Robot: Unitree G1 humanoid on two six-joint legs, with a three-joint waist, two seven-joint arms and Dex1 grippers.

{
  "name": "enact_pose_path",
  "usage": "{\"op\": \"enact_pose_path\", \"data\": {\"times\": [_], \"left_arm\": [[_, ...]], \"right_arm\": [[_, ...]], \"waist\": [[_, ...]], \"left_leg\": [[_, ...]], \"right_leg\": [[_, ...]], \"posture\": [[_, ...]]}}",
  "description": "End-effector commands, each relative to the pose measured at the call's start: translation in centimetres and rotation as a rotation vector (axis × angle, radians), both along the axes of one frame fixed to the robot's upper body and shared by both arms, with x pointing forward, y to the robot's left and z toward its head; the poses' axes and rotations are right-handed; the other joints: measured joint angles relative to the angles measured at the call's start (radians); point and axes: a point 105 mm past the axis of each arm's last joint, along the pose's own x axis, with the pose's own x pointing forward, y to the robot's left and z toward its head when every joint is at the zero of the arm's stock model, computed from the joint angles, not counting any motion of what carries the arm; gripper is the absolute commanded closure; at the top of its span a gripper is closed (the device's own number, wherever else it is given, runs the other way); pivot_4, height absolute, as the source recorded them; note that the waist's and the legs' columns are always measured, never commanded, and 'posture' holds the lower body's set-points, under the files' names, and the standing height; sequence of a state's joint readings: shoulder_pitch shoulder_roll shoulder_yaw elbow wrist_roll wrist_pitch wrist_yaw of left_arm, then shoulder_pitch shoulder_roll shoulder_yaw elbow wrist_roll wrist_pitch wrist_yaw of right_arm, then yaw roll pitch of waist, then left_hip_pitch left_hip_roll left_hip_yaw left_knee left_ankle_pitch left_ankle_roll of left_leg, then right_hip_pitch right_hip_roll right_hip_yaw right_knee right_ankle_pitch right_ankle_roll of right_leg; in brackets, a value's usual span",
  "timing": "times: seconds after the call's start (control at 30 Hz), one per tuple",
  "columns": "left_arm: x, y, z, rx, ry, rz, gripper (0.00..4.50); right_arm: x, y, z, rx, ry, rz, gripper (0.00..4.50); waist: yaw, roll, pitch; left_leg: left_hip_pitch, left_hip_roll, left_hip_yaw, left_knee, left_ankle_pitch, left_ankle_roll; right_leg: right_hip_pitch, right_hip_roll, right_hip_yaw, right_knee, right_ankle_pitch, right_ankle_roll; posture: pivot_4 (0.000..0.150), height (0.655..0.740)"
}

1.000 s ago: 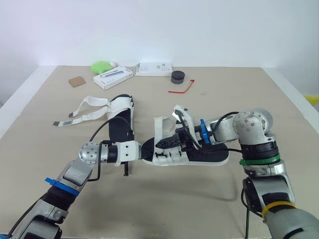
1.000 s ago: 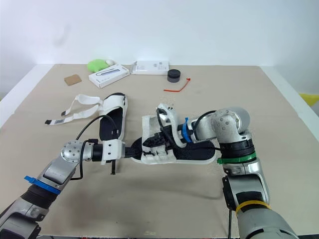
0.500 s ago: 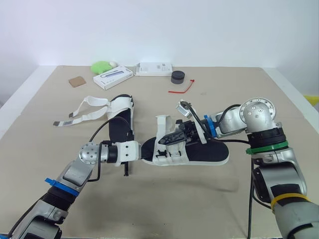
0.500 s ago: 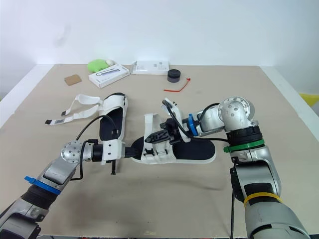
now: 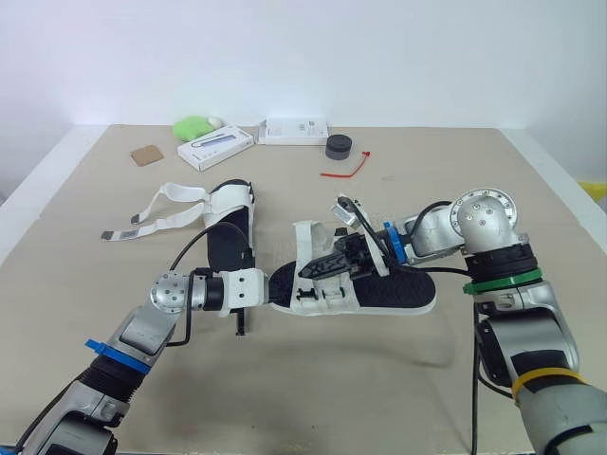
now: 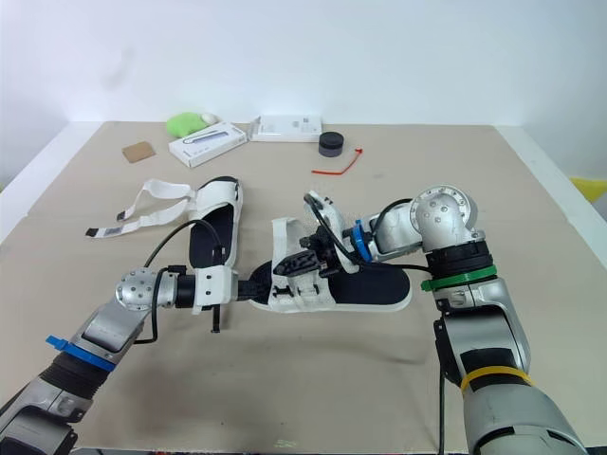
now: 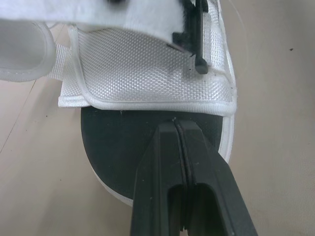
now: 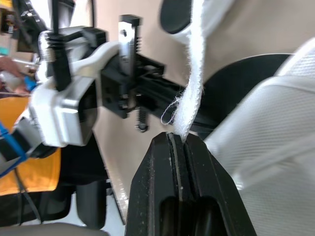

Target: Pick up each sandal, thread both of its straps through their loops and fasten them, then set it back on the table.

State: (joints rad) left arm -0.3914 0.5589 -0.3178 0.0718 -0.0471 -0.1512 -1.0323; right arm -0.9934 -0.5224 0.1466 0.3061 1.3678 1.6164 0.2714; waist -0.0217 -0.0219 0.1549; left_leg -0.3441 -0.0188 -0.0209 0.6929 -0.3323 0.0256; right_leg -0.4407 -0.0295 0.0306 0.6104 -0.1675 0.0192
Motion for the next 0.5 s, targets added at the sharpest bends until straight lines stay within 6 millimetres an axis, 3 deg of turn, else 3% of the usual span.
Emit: {"op": "enact_pose_path", "data": {"times": [0.03,0.37,0.5], "left_arm": [[-0.4,1.2,-3.7,0.113,0.11,0.045,4.5],[-0.3,1.3,-3.7,0.115,0.109,0.05,4.5],[-0.3,1.4,-3.7,0.119,0.11,0.052,4.5]], "right_arm": [[-0.3,0.4,1.8,0.048,-0.025,0.031,4.43],[0.0,-0.2,0.1,0.002,0.008,-0.031,4.43],[0.6,-0.3,0.3,-0.002,-0.005,-0.059,4.43]], "waist": [[0.0,0.0,0.0],[0.0,0.0,0.0],[0.0,0.0,0.0]], "left_leg": [[0.0,0.0,0.0,0.0,0.0,0.0],[0.0,0.0,0.0,0.0,0.0,0.0],[0.0,0.0,0.0,0.0,0.0,0.0]], "right_leg": [[0.0,0.0,0.0,0.0,0.0,0.0],[0.0,0.0,0.0,0.0,0.0,0.0],[0.0,0.0,0.0,0.0,0.0,0.0]], "posture": [[0.15,0.74],[0.15,0.74],[0.15,0.74]]}}
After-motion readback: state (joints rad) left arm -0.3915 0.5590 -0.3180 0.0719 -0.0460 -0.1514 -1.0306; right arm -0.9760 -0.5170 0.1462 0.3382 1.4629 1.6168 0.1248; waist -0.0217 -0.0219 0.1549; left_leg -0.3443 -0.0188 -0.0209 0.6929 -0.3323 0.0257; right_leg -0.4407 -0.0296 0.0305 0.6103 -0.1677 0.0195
